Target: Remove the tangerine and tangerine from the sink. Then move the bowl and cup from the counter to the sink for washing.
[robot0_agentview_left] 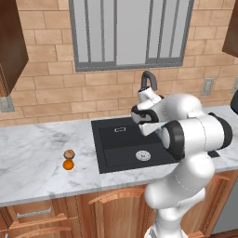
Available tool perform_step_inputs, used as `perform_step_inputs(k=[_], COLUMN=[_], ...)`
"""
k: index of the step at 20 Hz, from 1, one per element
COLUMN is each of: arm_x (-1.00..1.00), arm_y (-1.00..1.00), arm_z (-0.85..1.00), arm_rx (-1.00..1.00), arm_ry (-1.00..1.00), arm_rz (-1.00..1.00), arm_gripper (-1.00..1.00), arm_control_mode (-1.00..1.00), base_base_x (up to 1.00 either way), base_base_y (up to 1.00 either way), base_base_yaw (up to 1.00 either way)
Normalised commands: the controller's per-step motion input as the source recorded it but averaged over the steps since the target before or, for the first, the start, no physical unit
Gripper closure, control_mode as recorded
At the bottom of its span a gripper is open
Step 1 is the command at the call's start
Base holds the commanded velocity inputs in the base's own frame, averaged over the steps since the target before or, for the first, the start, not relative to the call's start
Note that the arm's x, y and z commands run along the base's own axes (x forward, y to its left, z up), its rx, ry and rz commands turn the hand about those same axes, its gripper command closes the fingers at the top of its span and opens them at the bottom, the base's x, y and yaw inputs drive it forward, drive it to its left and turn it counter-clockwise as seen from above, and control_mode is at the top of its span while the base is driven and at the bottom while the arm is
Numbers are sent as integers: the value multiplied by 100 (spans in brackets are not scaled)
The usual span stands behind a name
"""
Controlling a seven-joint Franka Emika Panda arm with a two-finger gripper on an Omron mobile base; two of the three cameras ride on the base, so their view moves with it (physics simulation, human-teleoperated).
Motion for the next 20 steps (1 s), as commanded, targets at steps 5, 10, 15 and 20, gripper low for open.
perform_step_inputs(k=[5,10,15,20], arm_x=[15,10,6,10], arm_y=[5,0,0,1], arm_z=[-17,-14,-18,-18], arm_rx=[0,1,0,1], arm_ry=[1,0,0,0], arm_rz=[0,0,-1,-2], arm_gripper=[100,100,100,100], arm_control_mode=[-100,-100,-100,-100], base_base_x=[0,0,0,0], base_base_y=[0,0,0,0], base_base_yaw=[0,0,0,0])
